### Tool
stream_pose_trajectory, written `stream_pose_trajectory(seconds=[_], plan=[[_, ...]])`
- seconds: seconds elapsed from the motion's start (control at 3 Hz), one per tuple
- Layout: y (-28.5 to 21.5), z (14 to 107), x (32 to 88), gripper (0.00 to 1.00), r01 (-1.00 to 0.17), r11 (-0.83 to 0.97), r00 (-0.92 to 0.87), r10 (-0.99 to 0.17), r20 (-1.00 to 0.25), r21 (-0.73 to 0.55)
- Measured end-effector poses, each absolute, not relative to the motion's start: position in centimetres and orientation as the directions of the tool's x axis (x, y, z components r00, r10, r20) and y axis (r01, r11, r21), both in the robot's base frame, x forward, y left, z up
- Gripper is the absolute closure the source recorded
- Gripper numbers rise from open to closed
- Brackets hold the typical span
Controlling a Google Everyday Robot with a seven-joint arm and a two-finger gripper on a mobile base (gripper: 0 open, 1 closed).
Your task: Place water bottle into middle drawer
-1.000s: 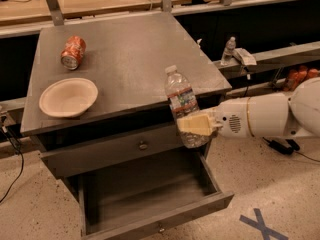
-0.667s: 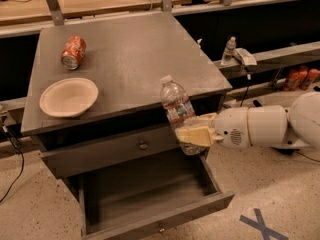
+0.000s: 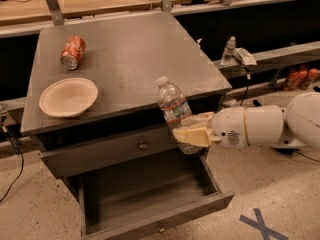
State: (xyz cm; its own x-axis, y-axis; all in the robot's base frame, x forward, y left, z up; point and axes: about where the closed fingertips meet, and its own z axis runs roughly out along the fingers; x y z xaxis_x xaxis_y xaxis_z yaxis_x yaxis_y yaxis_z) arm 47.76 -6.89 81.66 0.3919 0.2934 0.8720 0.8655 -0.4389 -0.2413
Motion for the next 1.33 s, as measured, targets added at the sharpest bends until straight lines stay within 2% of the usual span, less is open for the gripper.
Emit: stream_pose_trajectory(seconds=[0.33, 0.67, 1.0, 1.33], plan=[[-7.0, 80.4, 47.2, 1.0, 0.892, -0.383, 0.385, 0.365, 0.848, -0.24], [-6.5, 78.5, 47.2, 1.0, 0.968, -0.188, 0.242, 0.511, 0.825, -0.167], [-7.8, 75.8, 44.3, 1.0, 0.995, 0.021, 0.054, 0.678, 0.733, -0.093], [-8.6, 75.1, 42.4, 1.0, 0.988, 0.103, 0.01, 0.711, 0.703, -0.118]])
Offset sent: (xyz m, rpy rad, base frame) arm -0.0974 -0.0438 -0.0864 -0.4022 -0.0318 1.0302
